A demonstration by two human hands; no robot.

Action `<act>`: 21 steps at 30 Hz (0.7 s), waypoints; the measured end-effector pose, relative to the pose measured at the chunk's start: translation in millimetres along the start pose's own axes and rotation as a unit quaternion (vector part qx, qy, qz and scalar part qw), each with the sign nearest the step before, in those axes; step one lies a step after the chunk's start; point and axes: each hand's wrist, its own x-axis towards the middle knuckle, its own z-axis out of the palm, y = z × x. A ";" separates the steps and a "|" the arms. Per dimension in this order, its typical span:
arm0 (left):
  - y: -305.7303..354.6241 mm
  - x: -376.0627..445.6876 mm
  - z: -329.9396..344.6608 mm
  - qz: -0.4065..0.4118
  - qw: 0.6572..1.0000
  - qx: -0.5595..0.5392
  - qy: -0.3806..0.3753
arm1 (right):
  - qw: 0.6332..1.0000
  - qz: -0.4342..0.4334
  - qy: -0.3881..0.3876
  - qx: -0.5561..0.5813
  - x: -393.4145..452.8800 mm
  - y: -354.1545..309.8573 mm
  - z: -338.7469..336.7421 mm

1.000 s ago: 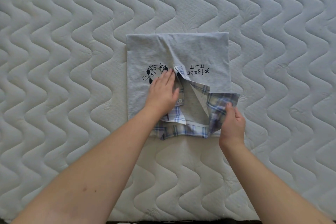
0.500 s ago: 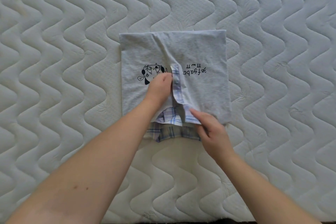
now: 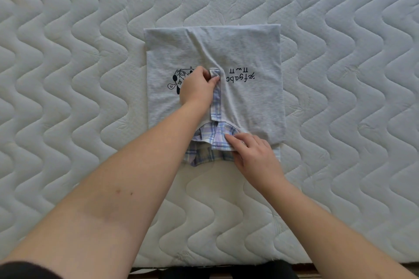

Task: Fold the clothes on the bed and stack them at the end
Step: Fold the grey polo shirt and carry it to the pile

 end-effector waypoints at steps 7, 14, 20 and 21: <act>16.1 13.9 -6.8 -0.017 0.992 0.120 -0.022 | 0.998 0.006 -0.010 -0.066 3.0 -8.3 4.8; -9.1 -8.3 -27.3 0.105 0.994 -0.006 -0.025 | 1.000 0.008 0.002 -0.024 9.5 -17.5 10.3; -67.0 -73.4 -60.3 0.175 0.966 -0.021 -0.187 | 0.976 0.145 0.001 0.165 25.4 -16.3 11.6; -74.9 -81.9 -61.6 0.179 0.957 -0.003 -0.229 | 0.960 0.195 -0.011 0.202 29.8 -13.8 12.1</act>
